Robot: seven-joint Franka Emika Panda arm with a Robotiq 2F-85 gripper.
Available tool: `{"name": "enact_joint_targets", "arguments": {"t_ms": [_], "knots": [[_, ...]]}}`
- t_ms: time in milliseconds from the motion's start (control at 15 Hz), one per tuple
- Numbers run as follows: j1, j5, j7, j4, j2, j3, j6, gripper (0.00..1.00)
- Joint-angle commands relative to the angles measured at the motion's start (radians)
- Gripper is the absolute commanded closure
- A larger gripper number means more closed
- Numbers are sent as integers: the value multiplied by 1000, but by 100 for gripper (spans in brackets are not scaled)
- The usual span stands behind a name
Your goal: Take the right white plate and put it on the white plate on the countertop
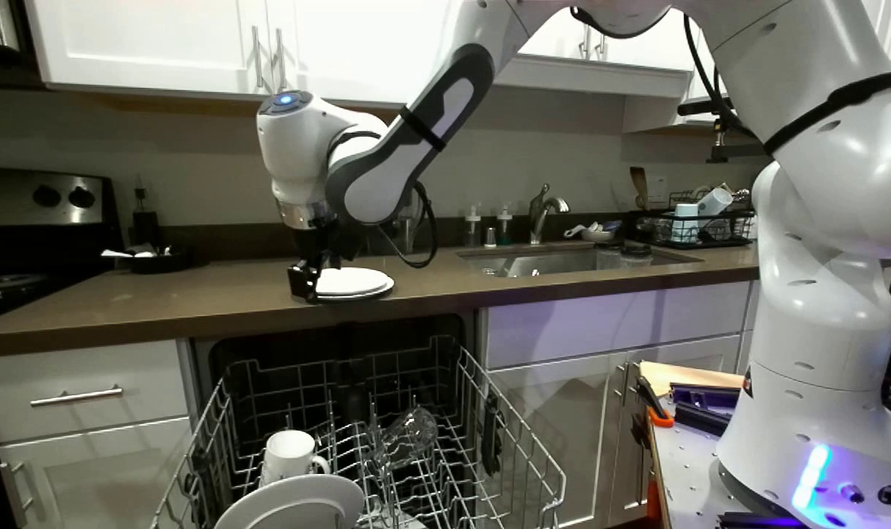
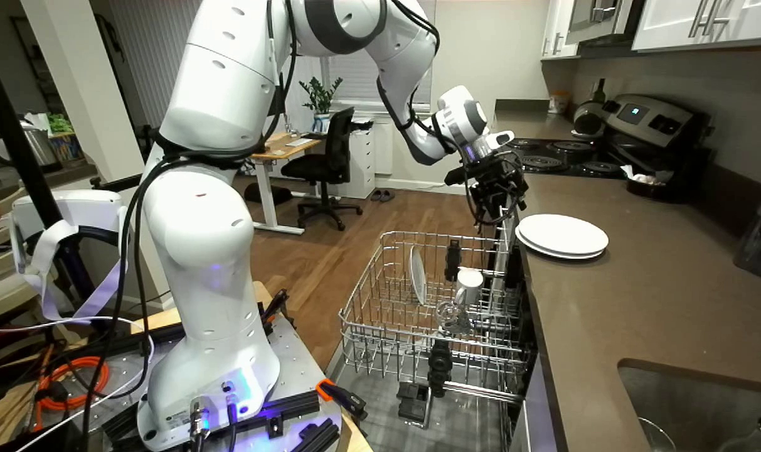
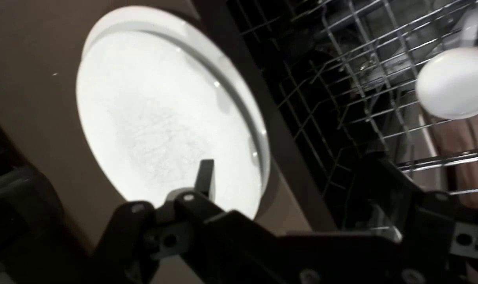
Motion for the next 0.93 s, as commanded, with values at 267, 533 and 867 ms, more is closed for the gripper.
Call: {"name": "enact_joint_targets", "arguments": {"t_ms": [267, 533, 867], "knots": [[-10, 412, -400, -473, -322, 90, 63, 0], [0, 708, -658, -692, -500, 136, 15, 0], [32, 786, -727, -751, -540, 119, 21, 0]]}}
